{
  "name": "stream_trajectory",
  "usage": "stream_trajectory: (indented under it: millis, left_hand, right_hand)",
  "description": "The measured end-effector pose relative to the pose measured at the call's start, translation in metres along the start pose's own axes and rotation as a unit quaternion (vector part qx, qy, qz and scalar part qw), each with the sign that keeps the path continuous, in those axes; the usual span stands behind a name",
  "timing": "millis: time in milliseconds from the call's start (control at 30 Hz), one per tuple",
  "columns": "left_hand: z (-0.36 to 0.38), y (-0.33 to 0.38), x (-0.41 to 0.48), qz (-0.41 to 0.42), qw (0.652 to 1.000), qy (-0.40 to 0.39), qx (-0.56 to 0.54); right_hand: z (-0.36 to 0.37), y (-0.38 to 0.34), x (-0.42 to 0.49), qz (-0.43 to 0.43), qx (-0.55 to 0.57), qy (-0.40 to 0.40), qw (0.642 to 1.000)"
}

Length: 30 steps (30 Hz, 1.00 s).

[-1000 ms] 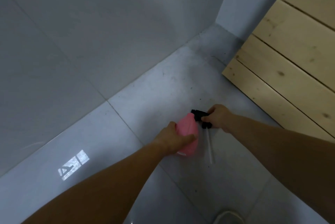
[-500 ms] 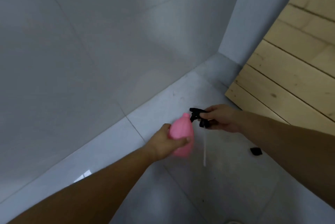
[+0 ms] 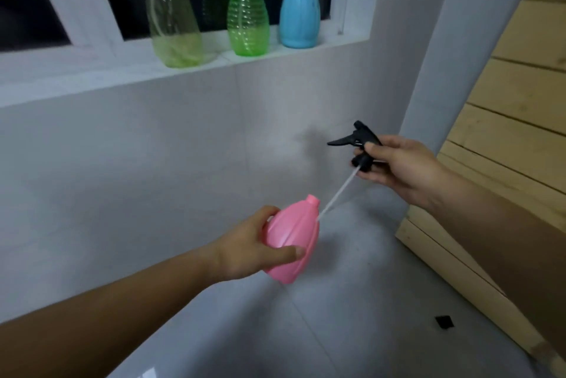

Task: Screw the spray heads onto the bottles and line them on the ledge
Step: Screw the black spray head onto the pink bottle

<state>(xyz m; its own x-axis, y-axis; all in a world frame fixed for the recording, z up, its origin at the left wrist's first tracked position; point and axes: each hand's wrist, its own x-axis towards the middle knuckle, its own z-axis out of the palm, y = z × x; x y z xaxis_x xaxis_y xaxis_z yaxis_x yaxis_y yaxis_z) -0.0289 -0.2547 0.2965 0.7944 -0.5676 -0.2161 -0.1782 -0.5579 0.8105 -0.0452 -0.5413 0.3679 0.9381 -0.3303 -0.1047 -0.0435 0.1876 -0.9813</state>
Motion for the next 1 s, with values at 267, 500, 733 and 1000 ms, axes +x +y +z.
stream_trajectory:
  millis: [267, 500, 733, 1000]
  left_hand:
    - [-0.029, 0.001, -0.058, 0.029, 0.998, 0.049, -0.028]
    - [-0.031, -0.001, -0.062, 0.060, 0.997, 0.055, -0.019]
    - [-0.030, 0.006, -0.050, 0.075, 0.995, 0.039, -0.053]
    - [-0.029, 0.004, -0.039, 0.074, 0.991, 0.030, -0.108]
  right_hand:
    - [0.049, -0.045, -0.039, -0.119, 0.017, 0.049, 0.992]
    - [0.059, -0.025, -0.041, -0.122, 0.005, 0.029, 0.992]
    - [0.074, 0.001, -0.048, -0.018, -0.037, -0.114, 0.993]
    - [0.071, 0.013, -0.046, 0.001, -0.058, -0.198, 0.978]
